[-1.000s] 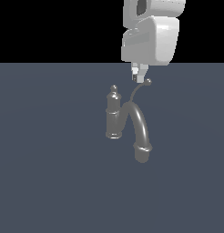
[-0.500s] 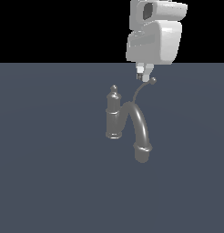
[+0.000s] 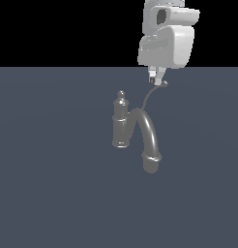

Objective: Turn on the faucet by rotating a designated handle.

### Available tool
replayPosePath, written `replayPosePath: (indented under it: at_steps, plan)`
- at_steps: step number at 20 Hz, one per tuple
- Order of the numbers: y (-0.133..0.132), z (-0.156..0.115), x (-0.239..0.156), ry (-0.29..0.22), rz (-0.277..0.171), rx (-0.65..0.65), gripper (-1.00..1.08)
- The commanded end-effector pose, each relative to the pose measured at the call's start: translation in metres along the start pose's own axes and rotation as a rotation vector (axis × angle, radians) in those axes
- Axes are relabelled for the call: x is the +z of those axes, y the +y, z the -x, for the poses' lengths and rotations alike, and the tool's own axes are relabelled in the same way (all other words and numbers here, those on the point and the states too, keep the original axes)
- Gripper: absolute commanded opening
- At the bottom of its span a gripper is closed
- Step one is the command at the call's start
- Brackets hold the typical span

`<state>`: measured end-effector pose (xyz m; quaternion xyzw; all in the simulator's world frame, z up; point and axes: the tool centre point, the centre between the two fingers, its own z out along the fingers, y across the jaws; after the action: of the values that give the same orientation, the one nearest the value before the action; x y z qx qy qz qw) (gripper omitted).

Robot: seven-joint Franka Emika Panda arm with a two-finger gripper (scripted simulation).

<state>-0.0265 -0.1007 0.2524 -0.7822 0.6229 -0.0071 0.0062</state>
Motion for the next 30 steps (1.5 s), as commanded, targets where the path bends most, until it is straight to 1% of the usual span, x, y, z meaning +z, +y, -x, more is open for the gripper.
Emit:
replayPosePath:
  at_steps: [1,8,9,10,30]
  plan:
    - [0.002,-0.016,0.007,-0.002,0.012,0.021,-1.00]
    - [-0.010,-0.032,0.010,-0.003,0.018,0.026,-1.00]
    - [-0.010,-0.032,0.010,-0.003,0.018,0.026,-1.00]
    - [-0.020,-0.013,0.000,-0.007,-0.004,-0.006,-1.00]
    - [-0.075,-0.023,0.007,-0.005,0.010,0.013,-1.00]
